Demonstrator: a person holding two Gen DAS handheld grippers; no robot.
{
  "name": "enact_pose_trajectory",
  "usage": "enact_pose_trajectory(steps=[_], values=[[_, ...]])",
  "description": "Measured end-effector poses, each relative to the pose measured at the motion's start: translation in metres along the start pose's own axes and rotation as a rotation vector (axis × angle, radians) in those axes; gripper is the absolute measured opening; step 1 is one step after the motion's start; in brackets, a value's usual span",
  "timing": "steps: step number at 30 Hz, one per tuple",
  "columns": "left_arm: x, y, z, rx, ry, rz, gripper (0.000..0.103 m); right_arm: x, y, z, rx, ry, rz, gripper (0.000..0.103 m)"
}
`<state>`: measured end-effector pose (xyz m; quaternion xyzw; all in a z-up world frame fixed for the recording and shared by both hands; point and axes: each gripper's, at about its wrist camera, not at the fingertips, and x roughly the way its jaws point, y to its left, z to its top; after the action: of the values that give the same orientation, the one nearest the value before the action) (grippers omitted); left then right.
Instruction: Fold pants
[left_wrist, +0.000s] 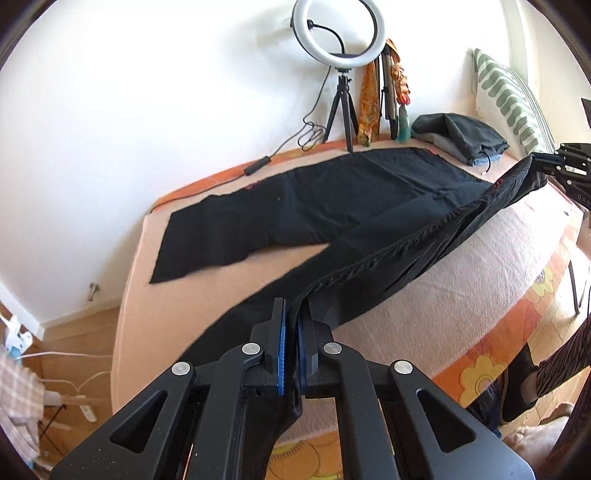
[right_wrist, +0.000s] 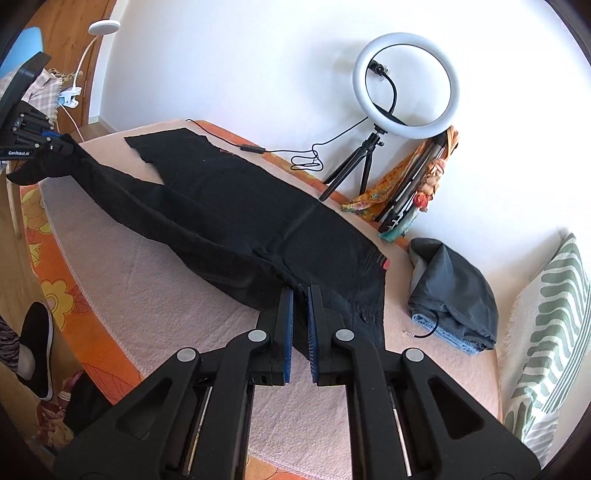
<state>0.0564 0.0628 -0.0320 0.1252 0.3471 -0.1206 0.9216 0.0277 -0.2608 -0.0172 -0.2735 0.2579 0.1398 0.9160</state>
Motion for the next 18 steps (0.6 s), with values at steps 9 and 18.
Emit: enact_pose_trajectory(steps=[9,18], values=[[0.023,0.032,0.065,0.032,-0.064,0.047,0.002,0.035,-0.026,0.062,-0.048,-0.035,-0.109,0.007],[0.093,0.068,0.133,0.059,-0.043,0.100,0.002,0.123,-0.058,0.123,-0.079,-0.003,-0.169,0.006]])
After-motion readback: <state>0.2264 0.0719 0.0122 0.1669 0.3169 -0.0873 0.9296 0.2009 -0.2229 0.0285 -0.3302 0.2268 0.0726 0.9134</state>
